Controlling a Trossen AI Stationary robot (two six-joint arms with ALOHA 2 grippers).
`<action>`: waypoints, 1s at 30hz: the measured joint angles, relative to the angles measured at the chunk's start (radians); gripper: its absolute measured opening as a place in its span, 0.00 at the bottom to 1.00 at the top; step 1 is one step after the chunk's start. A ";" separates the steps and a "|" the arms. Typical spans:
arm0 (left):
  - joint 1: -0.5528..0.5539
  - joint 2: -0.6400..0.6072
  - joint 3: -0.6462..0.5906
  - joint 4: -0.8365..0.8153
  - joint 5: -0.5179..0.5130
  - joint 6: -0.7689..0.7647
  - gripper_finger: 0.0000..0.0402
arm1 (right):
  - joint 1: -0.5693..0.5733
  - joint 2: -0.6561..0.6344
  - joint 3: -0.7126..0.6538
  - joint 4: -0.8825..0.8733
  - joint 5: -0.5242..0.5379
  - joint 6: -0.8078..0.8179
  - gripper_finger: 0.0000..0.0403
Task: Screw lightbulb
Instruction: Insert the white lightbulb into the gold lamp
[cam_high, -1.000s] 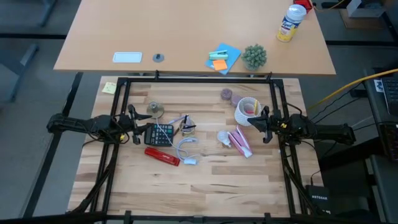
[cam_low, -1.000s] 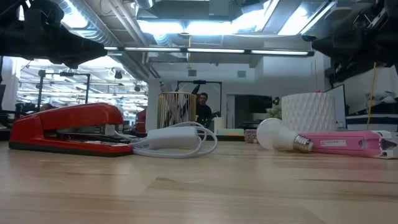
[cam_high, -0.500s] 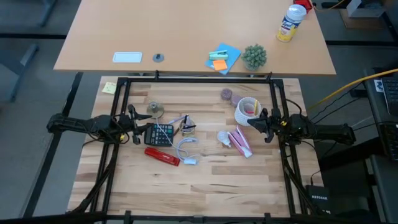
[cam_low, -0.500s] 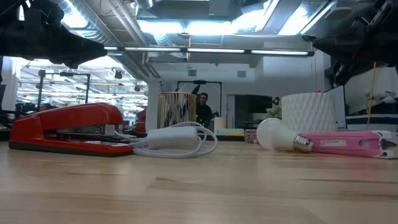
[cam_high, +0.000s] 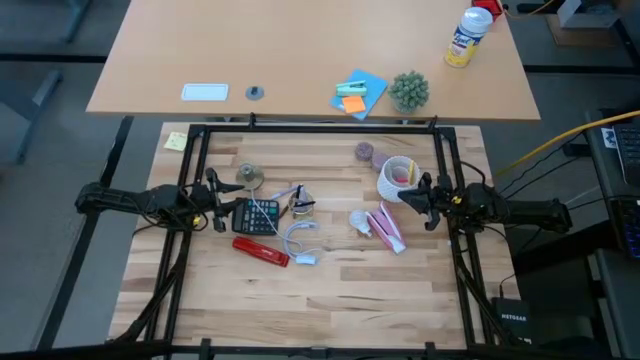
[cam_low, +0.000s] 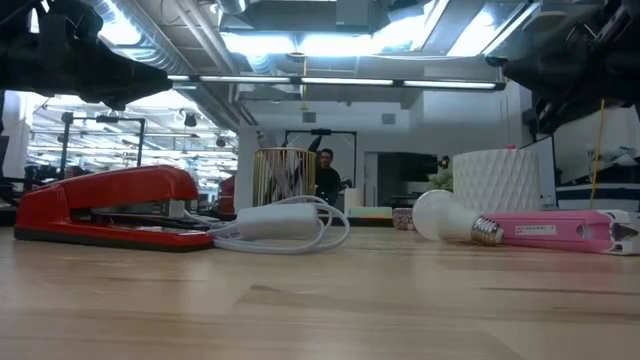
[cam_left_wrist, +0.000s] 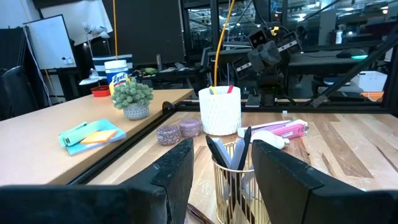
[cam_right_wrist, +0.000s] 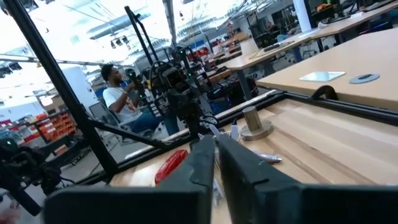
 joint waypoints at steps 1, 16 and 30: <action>0.000 0.000 0.000 0.000 0.000 0.000 0.39 | 0.000 0.000 0.000 0.005 0.000 0.004 0.13; 0.000 0.000 0.000 0.000 0.000 0.000 0.39 | 0.001 0.169 0.169 0.073 -0.078 0.022 0.49; 0.000 0.000 0.000 0.000 0.000 0.000 0.39 | 0.001 0.831 0.680 -0.440 -0.080 0.236 0.47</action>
